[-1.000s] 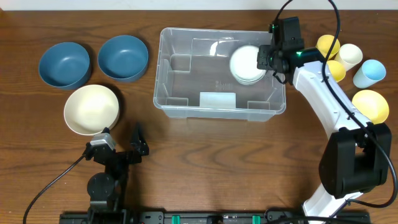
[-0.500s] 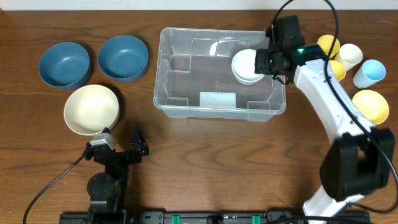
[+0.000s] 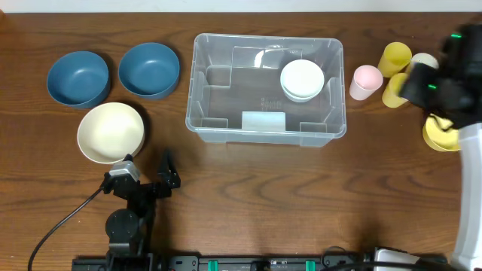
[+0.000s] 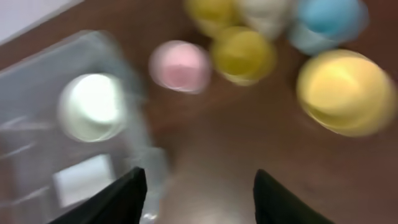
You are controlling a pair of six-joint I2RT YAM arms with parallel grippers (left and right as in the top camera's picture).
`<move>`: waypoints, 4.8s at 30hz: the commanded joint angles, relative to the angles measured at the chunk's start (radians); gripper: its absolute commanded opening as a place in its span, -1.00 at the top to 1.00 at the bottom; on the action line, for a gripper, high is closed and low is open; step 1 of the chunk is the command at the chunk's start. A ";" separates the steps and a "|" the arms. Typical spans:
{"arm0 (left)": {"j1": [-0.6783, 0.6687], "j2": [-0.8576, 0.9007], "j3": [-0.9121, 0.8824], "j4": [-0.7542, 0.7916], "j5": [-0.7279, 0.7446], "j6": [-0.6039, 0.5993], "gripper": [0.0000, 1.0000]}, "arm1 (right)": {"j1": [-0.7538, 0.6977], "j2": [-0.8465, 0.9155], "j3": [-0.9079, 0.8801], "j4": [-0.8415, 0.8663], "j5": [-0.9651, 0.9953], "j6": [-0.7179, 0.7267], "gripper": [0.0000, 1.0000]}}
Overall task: Pack container
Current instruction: 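Move the right gripper to the yellow bowl and grasp its rim, then lift the yellow bowl and place it on the stacked bowls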
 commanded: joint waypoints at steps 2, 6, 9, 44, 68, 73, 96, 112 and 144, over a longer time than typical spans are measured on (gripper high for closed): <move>-0.002 -0.006 -0.018 -0.038 -0.030 0.017 -0.96 | -0.184 0.023 -0.021 -0.055 0.028 0.023 -0.22; -0.002 -0.006 -0.018 -0.038 -0.029 0.017 -0.96 | -0.322 0.023 -0.073 -0.040 0.019 0.046 -0.22; -0.002 -0.006 -0.018 -0.038 -0.030 0.017 -0.96 | -0.401 0.023 -0.138 0.029 -0.028 0.050 -0.22; -0.002 -0.006 -0.018 -0.038 -0.030 0.017 -0.96 | -0.539 0.426 -0.433 0.617 -0.059 0.115 0.23; -0.002 -0.006 -0.018 -0.038 -0.029 0.017 -0.96 | -0.489 0.082 -0.369 0.409 -0.268 0.055 0.98; -0.002 -0.006 -0.018 -0.038 -0.030 0.017 -0.96 | -0.393 -0.132 -0.321 0.410 -0.405 0.055 0.97; -0.002 -0.006 -0.018 -0.038 -0.029 0.017 -0.96 | 0.367 0.150 -0.270 0.676 0.000 0.046 0.97; -0.002 -0.006 -0.018 -0.038 -0.029 0.017 -0.96 | 0.369 0.426 -0.270 0.761 -0.003 0.056 0.69; -0.002 -0.006 -0.018 -0.038 -0.030 0.017 -0.96 | 0.327 0.063 0.007 0.328 0.100 0.112 -0.39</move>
